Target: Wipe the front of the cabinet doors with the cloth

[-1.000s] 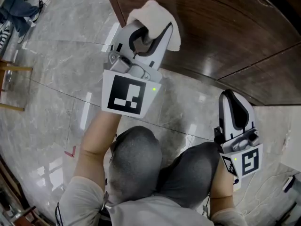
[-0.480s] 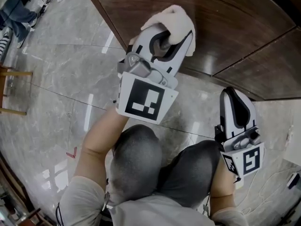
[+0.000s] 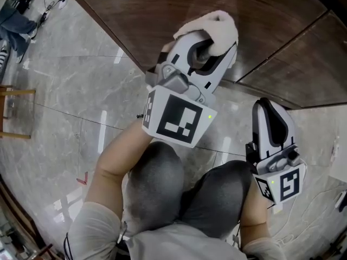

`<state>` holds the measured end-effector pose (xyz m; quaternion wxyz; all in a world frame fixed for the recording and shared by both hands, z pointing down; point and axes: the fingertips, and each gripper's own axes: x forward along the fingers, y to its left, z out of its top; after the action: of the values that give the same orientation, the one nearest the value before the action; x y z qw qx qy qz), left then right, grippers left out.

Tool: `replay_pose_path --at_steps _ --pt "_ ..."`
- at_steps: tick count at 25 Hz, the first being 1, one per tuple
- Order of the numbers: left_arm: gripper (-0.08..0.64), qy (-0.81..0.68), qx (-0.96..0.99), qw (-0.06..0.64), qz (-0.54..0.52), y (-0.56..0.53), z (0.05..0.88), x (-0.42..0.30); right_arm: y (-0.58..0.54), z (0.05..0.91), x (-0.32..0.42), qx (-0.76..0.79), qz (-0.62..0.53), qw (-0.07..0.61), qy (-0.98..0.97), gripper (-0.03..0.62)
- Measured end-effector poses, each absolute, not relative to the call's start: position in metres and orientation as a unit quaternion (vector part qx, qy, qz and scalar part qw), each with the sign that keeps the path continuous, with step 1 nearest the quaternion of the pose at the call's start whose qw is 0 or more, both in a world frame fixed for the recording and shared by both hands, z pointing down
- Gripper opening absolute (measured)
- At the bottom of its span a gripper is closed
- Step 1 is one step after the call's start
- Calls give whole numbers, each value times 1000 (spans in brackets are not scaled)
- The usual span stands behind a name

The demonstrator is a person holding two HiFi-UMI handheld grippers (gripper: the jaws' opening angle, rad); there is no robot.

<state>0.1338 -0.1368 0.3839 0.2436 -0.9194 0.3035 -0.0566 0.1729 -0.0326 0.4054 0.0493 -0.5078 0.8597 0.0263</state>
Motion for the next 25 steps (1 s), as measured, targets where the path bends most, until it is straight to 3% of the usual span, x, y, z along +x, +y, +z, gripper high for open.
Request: replay_pose_path --at_steps 19,25 --pt "60 230 -938 256 -33 -109 382 225 -28 409 223 -566 30 45 822 52" --pt "60 220 -946 240 -8 -97 372 207 -30 413 224 -571 28 41 819 52"
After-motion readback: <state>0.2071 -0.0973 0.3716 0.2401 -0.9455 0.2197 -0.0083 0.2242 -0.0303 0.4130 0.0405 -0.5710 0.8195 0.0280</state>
